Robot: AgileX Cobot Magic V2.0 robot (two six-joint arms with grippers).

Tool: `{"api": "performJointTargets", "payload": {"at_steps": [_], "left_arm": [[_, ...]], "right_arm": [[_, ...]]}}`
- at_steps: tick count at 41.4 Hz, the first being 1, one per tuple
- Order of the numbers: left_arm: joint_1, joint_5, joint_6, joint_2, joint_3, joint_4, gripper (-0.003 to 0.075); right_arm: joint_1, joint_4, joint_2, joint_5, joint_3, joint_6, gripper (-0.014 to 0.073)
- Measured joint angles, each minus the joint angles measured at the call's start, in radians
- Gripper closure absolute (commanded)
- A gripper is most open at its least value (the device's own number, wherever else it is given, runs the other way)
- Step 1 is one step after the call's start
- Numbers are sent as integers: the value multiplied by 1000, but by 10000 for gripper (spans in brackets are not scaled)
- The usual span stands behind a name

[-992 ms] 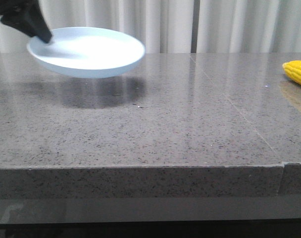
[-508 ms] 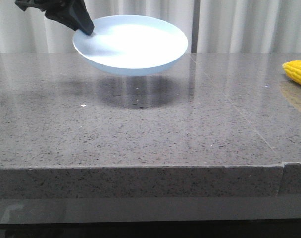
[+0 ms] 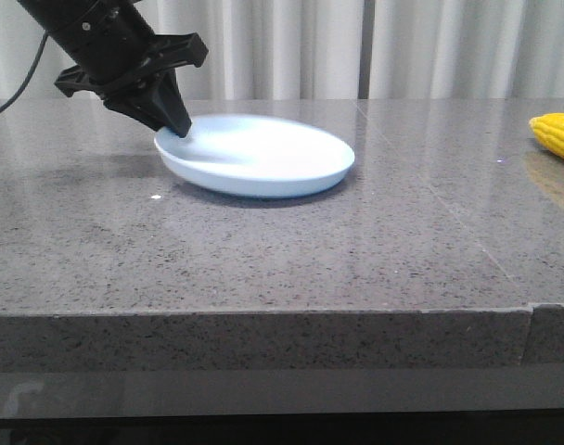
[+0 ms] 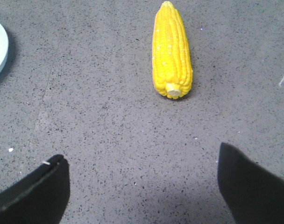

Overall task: Place corn on plate with both arms
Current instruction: 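Lift the plate with the left gripper, carry it toward table center, then release the plate and withdraw the left gripper upward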

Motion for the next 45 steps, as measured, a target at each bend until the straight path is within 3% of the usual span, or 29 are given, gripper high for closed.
{"api": "performJointTargets", "payload": {"at_steps": [3, 6, 19, 27, 35, 45], "left_arm": [[0, 0, 0, 0, 0, -2, 232], [4, 5, 0, -4, 0, -2, 193], [12, 82, 0, -150, 0, 69, 210], [-97, 190, -31, -272, 2, 229, 210], [-215, 232, -195, -418, 72, 457, 210], [-236, 188, -253, -670, 240, 488, 210]], "right_arm": [[0, 0, 0, 0, 0, 0, -70], [0, 0, 0, 0, 0, 0, -70], [0, 0, 0, 0, 0, 0, -70], [0, 0, 0, 0, 0, 0, -70], [0, 0, 0, 0, 0, 0, -70], [0, 0, 0, 0, 0, 0, -70]]}}
